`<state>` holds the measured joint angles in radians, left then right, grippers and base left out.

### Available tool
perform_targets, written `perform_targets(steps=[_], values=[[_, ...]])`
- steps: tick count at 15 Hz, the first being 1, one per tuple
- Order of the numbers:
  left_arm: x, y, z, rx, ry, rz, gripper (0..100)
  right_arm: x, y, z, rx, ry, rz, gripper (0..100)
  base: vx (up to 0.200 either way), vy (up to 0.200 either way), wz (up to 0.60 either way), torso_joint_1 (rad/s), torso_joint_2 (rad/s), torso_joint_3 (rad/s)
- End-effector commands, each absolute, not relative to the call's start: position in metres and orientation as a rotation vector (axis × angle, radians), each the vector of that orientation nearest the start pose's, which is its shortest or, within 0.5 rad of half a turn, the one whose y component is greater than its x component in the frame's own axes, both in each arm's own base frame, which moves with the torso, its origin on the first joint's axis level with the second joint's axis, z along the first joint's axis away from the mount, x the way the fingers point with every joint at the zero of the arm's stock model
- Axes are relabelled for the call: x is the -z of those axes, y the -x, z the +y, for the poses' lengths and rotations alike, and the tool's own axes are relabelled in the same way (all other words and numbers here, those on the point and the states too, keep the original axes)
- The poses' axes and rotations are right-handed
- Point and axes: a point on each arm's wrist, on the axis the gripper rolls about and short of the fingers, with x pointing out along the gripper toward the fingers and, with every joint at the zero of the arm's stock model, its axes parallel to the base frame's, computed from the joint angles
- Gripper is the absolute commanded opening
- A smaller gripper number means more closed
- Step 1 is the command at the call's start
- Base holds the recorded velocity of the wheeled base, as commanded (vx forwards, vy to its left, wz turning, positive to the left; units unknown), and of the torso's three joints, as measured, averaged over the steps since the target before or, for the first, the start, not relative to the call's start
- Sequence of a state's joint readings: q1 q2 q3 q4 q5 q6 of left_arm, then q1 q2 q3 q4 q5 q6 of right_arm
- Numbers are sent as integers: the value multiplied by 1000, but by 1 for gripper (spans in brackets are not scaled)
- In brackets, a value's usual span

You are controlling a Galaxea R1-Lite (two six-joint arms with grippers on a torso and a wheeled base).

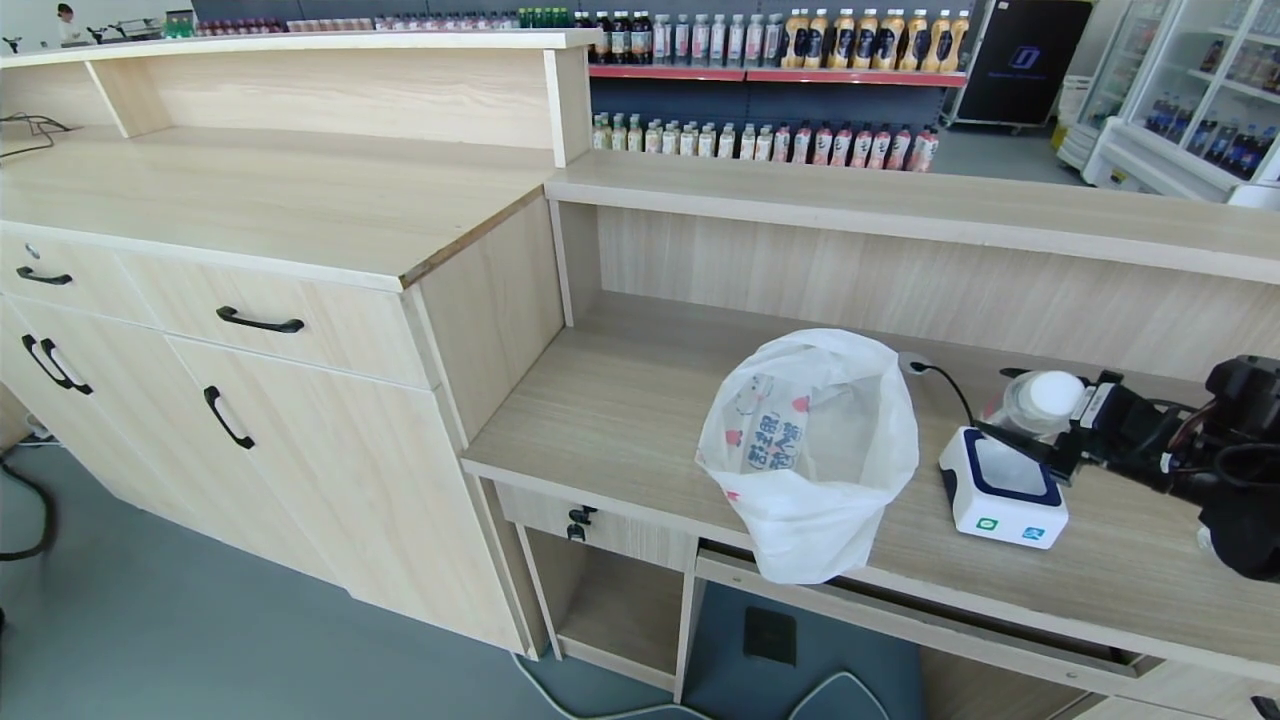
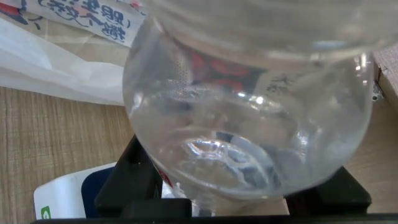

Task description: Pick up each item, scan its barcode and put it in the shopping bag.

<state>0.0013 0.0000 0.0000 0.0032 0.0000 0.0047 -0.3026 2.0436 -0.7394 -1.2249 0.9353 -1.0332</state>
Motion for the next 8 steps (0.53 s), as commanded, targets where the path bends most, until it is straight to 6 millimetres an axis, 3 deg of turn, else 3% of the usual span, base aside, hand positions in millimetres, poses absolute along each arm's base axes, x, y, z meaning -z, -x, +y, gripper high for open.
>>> perform_targets(steps=[1,4,8], values=[[-75,23,0,-3,-5,3,100,-107,-340,-85,-614,945,-261,0,0,0,0,0,0,0],[-75,23,0,-2,-5,3,100,-104,-342,-83,-624,942,-264,0,0,0,0,0,0,0],[-75,23,0,-2,-5,3,100,-117,-338,-81,-609,962,-292,0,0,0,0,0,0,0]])
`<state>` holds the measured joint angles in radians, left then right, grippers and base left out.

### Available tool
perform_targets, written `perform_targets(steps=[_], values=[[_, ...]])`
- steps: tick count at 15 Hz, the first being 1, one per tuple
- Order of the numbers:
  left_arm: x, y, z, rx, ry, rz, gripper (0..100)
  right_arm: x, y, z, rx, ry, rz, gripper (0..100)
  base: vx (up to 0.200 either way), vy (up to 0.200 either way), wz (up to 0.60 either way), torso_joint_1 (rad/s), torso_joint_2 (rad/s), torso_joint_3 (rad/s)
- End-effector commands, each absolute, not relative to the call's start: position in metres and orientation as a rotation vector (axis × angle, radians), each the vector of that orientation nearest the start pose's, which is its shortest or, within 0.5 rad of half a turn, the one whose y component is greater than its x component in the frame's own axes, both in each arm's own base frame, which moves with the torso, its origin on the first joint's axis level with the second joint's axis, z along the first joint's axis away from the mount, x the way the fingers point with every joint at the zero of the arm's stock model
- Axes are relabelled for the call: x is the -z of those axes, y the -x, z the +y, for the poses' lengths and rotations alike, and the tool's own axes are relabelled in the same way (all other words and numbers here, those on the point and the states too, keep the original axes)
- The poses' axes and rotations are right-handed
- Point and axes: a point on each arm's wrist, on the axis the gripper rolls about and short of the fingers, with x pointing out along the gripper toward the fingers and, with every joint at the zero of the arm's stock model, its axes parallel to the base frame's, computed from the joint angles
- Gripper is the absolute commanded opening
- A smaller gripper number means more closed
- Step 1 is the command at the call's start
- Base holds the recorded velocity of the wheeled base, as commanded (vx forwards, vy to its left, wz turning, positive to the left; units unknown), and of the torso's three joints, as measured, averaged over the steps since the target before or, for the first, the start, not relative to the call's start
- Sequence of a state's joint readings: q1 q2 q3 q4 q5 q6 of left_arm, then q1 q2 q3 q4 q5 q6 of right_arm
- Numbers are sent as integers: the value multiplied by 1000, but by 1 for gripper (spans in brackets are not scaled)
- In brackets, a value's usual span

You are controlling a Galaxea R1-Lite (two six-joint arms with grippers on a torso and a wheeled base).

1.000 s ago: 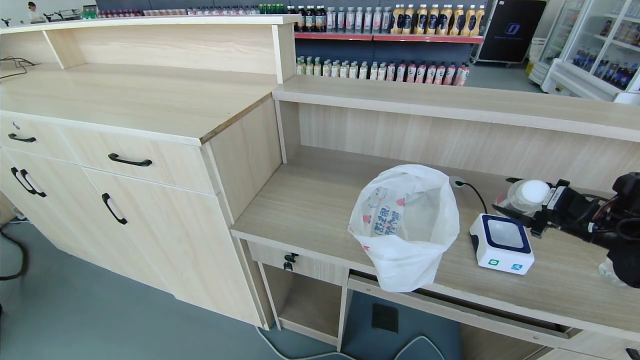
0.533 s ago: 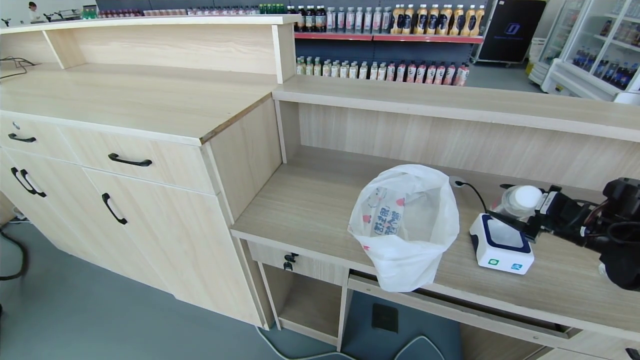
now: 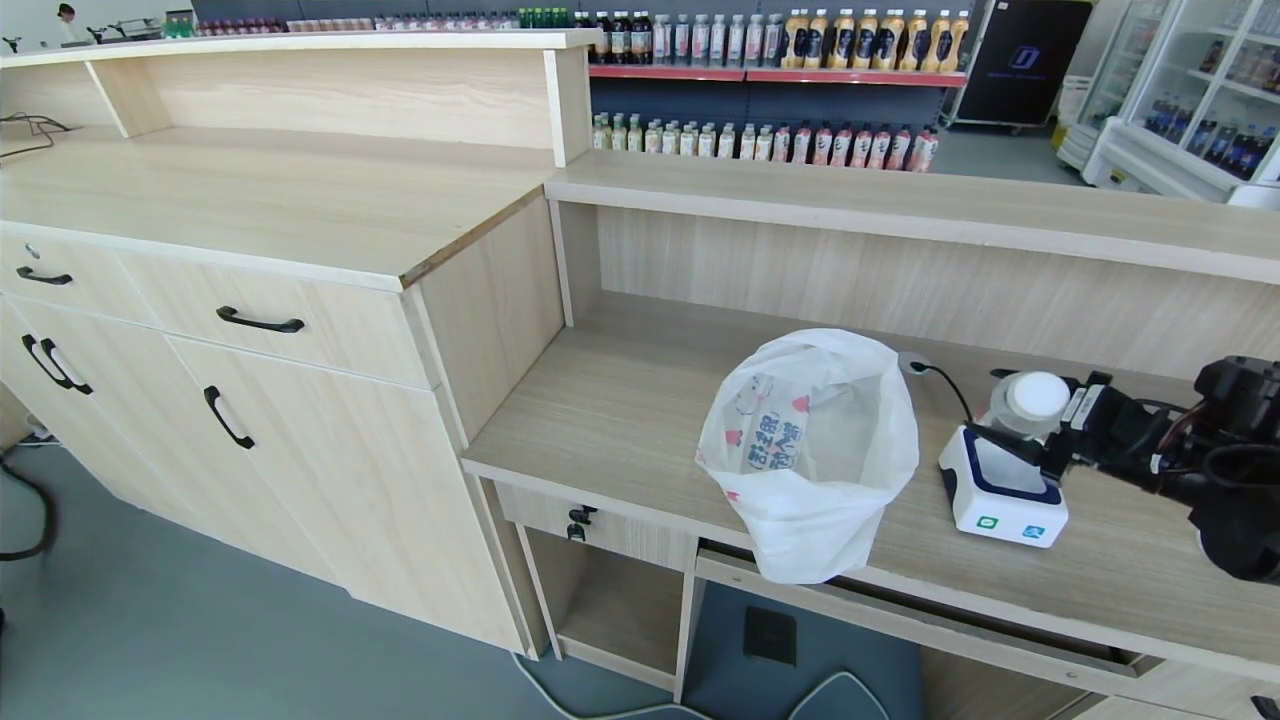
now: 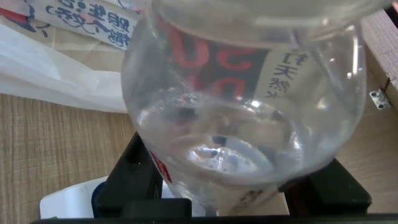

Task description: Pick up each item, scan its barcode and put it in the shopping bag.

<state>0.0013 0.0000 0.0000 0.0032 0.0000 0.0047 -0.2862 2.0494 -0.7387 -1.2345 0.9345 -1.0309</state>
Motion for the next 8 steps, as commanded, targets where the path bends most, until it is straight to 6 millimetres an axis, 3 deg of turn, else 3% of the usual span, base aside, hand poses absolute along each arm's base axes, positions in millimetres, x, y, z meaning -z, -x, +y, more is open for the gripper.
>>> perform_targets(steps=[1,4,6,8], values=[[-75,23,0,-3,-5,3,100,-126,-334,-81,-600,966,-302,0,0,0,0,0,0,0],[-75,23,0,-2,-5,3,100,-184,-302,-77,-549,859,-332,0,0,0,0,0,0,0],[-75,23,0,-2,-5,3,100,-229,-251,-80,-456,765,-265,0,0,0,0,0,0,0],[-75,23,0,-2,-5,3,100,-240,-221,-84,-324,729,-151,0,0,0,0,0,0,0]])
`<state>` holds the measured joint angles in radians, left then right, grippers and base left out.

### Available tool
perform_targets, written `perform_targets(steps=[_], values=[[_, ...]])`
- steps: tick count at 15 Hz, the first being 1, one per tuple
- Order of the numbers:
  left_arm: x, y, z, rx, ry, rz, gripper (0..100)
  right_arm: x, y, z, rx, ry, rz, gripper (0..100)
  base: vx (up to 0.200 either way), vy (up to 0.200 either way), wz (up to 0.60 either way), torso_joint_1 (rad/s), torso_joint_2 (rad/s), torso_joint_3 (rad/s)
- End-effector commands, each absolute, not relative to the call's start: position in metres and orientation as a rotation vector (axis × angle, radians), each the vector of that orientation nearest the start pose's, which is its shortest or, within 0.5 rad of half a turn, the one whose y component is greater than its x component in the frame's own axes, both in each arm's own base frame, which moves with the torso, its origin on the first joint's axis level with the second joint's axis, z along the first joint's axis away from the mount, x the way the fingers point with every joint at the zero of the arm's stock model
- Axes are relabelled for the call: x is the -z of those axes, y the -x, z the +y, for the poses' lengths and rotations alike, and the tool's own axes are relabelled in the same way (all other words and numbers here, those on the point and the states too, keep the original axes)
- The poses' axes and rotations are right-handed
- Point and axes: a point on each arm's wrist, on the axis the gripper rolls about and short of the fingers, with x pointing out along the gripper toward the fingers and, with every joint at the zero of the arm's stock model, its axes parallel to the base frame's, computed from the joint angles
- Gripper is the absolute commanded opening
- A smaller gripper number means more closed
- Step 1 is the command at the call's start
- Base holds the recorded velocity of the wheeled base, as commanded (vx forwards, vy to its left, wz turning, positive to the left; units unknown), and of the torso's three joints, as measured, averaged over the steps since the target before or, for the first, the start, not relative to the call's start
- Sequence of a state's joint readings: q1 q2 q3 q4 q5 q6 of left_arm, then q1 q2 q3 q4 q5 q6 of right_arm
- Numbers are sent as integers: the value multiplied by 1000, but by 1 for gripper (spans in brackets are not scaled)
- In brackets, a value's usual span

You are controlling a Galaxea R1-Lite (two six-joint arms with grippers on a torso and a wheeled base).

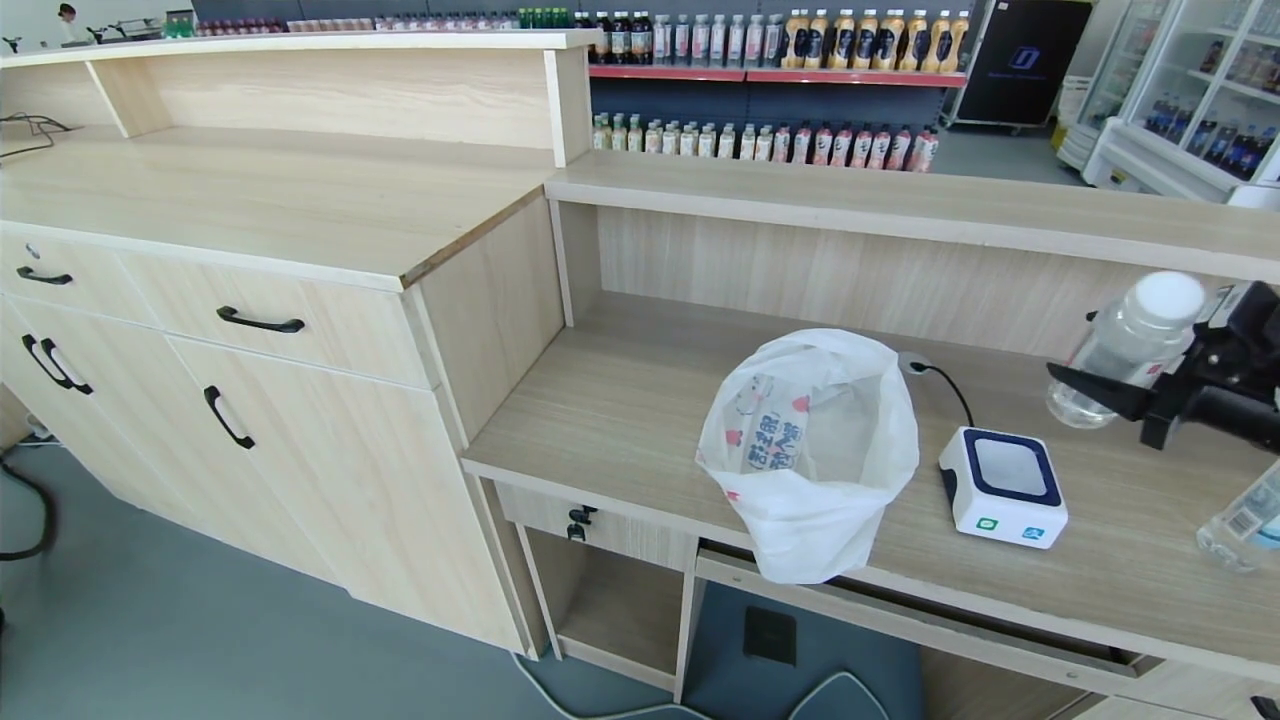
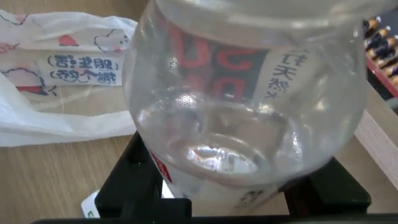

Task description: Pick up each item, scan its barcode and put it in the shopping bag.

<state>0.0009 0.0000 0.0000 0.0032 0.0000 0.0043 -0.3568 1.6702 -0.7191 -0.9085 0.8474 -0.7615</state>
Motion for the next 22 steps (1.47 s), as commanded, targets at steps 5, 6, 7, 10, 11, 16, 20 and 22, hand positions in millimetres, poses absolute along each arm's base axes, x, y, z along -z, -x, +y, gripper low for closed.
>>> perform_targets(steps=[5,6,7,10,11,16,20,22], values=[[-75,23,0,-2,-5,3,100,-241,-192,-93,-117,699,-18,0,0,0,0,0,0,0],[-75,23,0,-2,-5,3,100,-244,-193,-92,-114,713,-45,0,0,0,0,0,0,0],[-75,23,0,-2,-5,3,100,-246,-193,-91,-120,715,-60,0,0,0,0,0,0,0],[-75,23,0,-2,-5,3,100,-250,-202,-74,-181,681,-140,0,0,0,600,2,-1,7],[-75,23,0,-2,-5,3,100,-250,-213,-66,-165,665,-160,0,0,0,600,2,7,2],[-75,23,0,-2,-5,3,100,-219,-273,-25,-113,518,-179,0,0,0,480,0,4,2],[-75,23,0,-3,-5,3,100,-173,-313,-19,-181,332,-39,0,0,0,0,0,0,0],[-75,23,0,-2,-5,3,100,-159,-326,-20,-184,290,3,0,0,0,0,0,0,0]])
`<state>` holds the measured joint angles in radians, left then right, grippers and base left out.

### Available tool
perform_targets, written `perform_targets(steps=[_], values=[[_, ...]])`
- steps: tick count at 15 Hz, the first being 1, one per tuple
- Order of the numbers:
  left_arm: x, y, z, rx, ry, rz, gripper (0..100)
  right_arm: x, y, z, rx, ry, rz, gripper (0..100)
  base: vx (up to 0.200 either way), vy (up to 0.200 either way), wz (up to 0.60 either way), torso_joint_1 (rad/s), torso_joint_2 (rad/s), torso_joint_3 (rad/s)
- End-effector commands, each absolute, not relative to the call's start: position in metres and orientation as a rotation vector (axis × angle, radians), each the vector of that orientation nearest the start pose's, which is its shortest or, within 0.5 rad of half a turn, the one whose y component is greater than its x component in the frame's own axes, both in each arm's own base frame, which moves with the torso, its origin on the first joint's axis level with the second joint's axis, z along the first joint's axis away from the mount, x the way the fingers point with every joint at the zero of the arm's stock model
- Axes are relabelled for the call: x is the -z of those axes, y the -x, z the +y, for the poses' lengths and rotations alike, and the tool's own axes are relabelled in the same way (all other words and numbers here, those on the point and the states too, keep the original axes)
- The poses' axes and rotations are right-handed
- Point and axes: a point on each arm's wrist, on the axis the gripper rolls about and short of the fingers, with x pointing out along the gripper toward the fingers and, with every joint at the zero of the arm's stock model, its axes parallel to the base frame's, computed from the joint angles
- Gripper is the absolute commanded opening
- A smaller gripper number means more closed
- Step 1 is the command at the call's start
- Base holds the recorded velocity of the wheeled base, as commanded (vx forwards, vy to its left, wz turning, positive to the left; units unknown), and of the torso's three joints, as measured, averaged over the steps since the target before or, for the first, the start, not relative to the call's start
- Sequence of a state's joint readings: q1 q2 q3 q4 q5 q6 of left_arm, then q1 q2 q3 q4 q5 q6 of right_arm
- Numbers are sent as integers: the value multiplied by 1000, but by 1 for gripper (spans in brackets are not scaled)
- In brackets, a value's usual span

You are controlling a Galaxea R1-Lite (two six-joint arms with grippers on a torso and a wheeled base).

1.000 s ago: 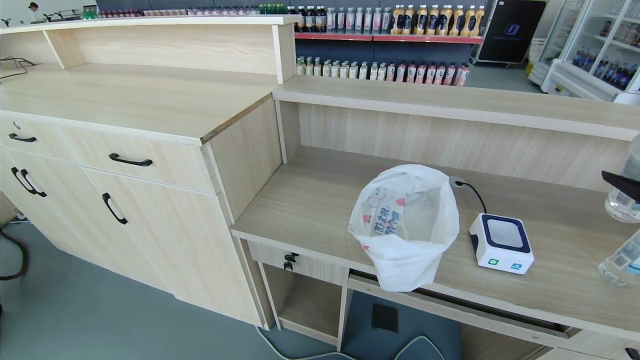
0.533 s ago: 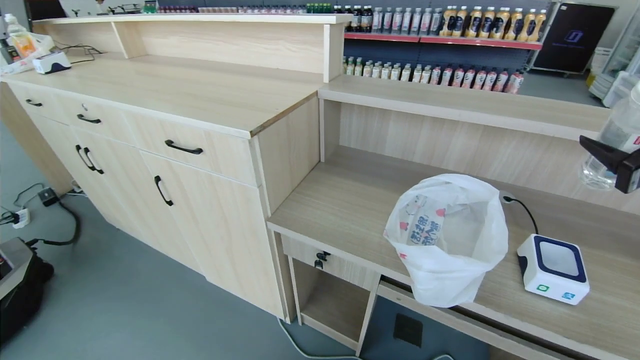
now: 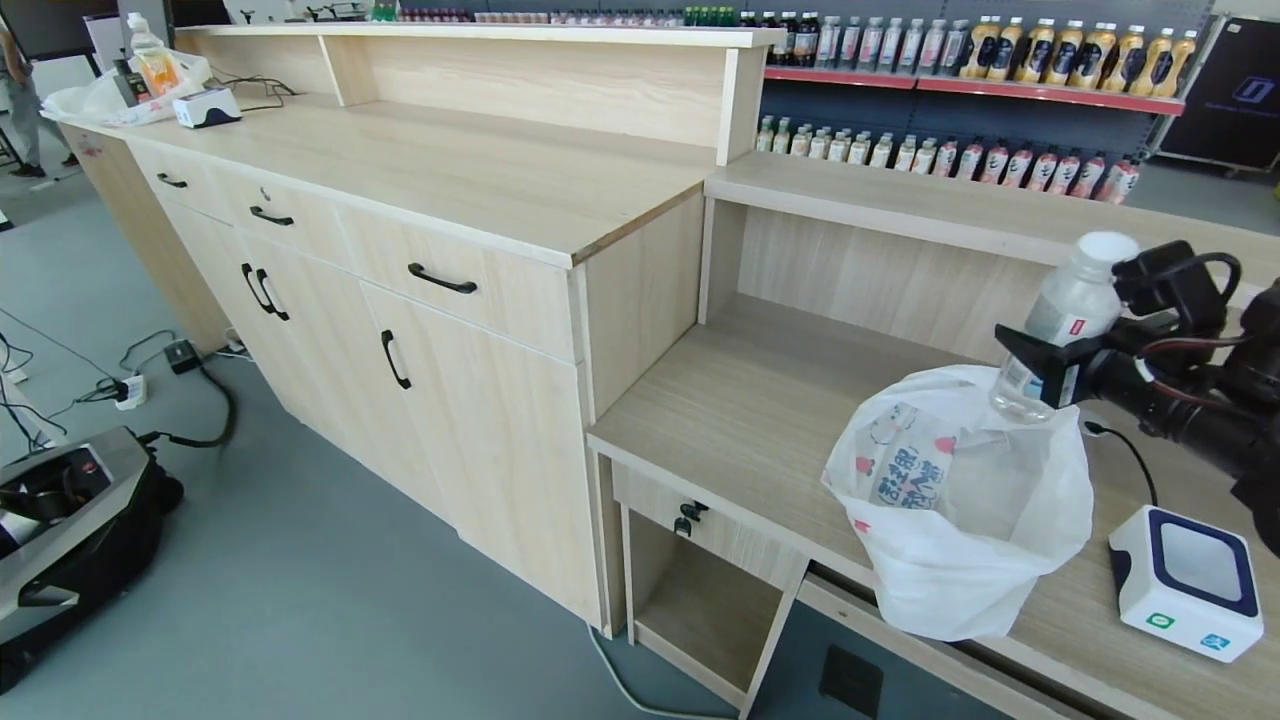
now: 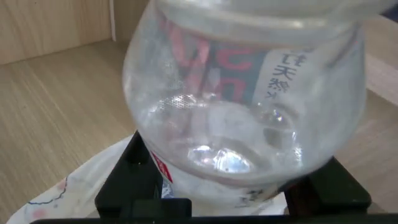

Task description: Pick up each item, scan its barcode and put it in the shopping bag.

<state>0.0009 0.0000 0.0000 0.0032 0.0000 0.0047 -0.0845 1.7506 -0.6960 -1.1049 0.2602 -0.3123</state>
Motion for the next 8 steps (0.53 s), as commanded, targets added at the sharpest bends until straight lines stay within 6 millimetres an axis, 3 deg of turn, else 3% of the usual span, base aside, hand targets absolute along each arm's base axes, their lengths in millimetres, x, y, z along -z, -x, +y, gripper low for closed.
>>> perform_targets(steps=[1,8], values=[[-75,23,0,-2,-5,3,100,-149,-333,-21,-187,271,29,0,0,0,0,0,0,0],[-75,23,0,-2,-5,3,100,-109,-371,-23,-196,256,68,0,0,0,0,0,0,0]])
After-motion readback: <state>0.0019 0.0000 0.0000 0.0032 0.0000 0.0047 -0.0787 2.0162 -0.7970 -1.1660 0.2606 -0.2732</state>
